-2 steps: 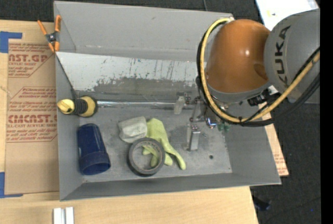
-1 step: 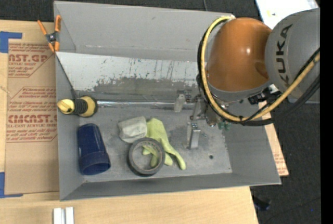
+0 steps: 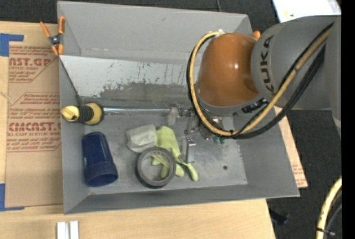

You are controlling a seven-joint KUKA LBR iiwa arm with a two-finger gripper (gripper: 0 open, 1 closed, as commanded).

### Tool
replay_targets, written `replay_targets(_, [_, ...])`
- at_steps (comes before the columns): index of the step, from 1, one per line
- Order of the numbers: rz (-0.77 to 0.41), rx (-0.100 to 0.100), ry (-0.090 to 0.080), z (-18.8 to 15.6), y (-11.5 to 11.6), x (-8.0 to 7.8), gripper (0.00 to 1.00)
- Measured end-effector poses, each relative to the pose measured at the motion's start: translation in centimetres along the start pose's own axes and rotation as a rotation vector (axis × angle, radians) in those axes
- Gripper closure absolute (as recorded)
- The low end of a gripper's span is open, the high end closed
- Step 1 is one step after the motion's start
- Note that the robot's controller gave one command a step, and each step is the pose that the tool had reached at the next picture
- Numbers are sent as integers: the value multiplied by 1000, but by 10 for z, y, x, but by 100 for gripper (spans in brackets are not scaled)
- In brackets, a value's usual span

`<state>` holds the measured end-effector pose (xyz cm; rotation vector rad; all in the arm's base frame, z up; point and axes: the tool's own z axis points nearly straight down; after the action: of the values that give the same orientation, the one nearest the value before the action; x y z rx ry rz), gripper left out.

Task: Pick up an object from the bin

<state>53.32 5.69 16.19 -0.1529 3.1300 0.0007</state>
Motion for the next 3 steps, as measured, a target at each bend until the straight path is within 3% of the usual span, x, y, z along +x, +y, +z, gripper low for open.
replay_targets(1, [-173,2,-6,75,-11,-6,0])
replay_targets(2, [230,-3,-7,91,110,21,100])
replay_targets(3, [231,-3,-7,91,110,21,100])
